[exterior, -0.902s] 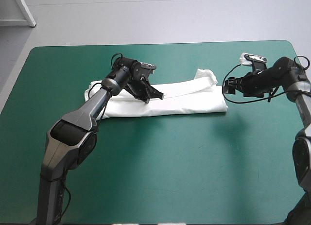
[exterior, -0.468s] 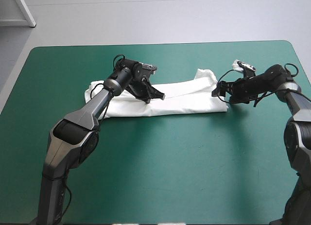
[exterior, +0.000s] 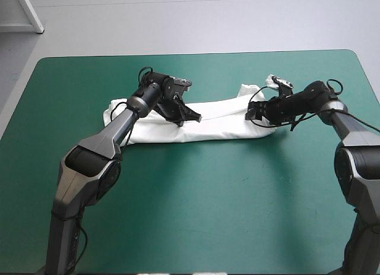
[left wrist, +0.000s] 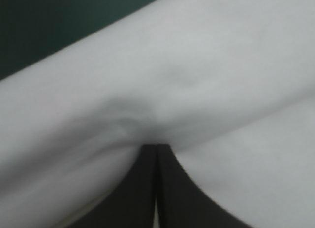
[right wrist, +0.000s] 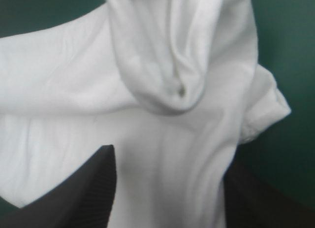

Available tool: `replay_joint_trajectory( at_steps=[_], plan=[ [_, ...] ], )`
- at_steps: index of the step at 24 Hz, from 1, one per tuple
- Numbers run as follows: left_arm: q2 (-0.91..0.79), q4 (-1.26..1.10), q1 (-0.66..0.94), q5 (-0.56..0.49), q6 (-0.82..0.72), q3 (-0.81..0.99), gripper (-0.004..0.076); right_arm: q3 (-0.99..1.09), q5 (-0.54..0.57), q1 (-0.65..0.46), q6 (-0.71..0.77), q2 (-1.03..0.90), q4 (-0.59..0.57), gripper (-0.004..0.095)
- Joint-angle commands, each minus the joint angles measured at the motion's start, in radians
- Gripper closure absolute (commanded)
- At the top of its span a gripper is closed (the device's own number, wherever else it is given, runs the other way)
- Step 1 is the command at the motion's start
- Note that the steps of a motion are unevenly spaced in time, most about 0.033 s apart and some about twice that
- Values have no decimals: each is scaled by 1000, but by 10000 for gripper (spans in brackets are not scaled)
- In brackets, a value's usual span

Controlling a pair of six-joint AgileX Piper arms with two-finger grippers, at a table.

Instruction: Fold the cloth

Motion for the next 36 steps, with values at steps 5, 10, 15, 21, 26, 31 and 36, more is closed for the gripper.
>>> replay_joint_trajectory(
  at_steps=[5, 10, 15, 21, 26, 31, 36],
  plan=[
    [-41, -3, -4, -28, -10, -19, 732, -28, -28, 19, -4, -48, -44, 924],
    [-41, -4, -4, -32, -13, -19, 732, -130, 33, 20, 10, -182, 8, 925],
    [-41, -54, -4, -37, -13, -19, 732, -338, 118, 97, 50, -212, 68, 925],
    [-41, -65, -4, -37, -10, -19, 732, -452, 95, 189, 86, -212, 60, 924],
    [-51, -73, -4, -33, -9, -21, 732, -457, 80, 209, 88, -206, 58, 924],
    [-125, 10, -2, 17, -11, -74, 732, -457, 80, 209, 86, -202, 58, 924],
    [-234, 142, -2, 161, -5, -109, 732, -480, 82, 210, 86, -202, 65, 924]
  ],
)
